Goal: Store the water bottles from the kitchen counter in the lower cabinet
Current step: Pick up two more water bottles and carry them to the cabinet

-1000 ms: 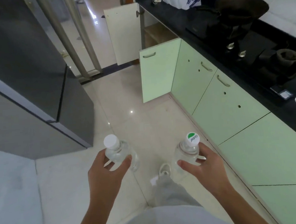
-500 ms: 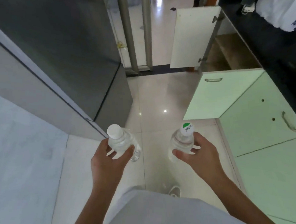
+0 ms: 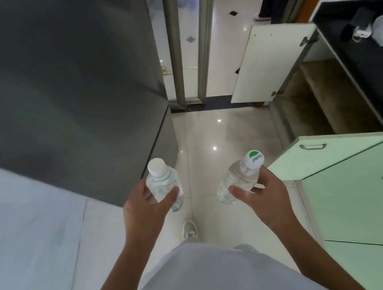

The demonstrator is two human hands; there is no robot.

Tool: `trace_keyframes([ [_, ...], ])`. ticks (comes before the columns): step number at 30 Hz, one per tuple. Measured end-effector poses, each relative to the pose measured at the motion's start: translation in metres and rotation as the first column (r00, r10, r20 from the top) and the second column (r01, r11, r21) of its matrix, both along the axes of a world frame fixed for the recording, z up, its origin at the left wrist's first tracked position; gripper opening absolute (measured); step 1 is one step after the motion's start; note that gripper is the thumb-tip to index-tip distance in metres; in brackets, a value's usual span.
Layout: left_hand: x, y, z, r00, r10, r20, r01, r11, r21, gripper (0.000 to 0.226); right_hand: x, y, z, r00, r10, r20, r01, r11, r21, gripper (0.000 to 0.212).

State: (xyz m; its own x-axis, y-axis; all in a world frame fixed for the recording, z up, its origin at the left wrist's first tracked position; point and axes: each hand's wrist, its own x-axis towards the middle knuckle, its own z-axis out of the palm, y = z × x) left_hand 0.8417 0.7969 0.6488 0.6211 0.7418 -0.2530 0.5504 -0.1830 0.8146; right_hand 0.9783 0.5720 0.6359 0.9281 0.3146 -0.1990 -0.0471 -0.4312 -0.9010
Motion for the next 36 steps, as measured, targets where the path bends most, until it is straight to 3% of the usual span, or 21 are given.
trace_keyframes([
  [5, 0.096, 0.026, 0.007, 0.991, -0.131, 0.038, 0.134, 0.987, -0.086, 0.054, 0.055, -0.001, 0.0, 0.991, -0.131, 0.029, 0.132, 0.991, -0.036, 0.046],
  [8, 0.149, 0.03, 0.006, 0.979, -0.185, 0.091, 0.197, 0.969, -0.147, 0.049, 0.089, -0.007, -0.008, 0.98, -0.198, 0.009, 0.198, 0.978, -0.069, 0.045],
  [12, 0.223, 0.035, -0.003, 0.978, -0.18, 0.101, 0.195, 0.968, -0.16, 0.054, 0.148, -0.005, -0.026, 0.966, -0.258, -0.026, 0.256, 0.964, -0.072, 0.048],
  [21, 0.382, 0.032, 0.017, 0.936, -0.342, 0.084, 0.343, 0.939, 0.001, 0.068, 0.311, 0.026, -0.027, 0.972, -0.233, -0.002, 0.233, 0.972, -0.024, 0.062],
  [25, 0.441, 0.02, 0.022, 0.898, -0.435, 0.072, 0.433, 0.9, 0.047, 0.068, 0.352, 0.016, -0.015, 0.956, -0.293, 0.021, 0.293, 0.956, -0.018, 0.056],
  [31, 0.541, -0.01, 0.006, 0.744, -0.668, 0.016, 0.668, 0.744, 0.011, 0.04, 0.369, -0.027, -0.026, 0.828, -0.553, -0.093, 0.554, 0.833, -0.015, 0.055],
  [36, 0.621, -0.045, -0.012, 0.53, -0.848, 0.016, 0.848, 0.529, -0.034, 0.039, 0.36, -0.05, -0.036, 0.572, -0.808, -0.138, 0.801, 0.587, -0.115, 0.059],
])
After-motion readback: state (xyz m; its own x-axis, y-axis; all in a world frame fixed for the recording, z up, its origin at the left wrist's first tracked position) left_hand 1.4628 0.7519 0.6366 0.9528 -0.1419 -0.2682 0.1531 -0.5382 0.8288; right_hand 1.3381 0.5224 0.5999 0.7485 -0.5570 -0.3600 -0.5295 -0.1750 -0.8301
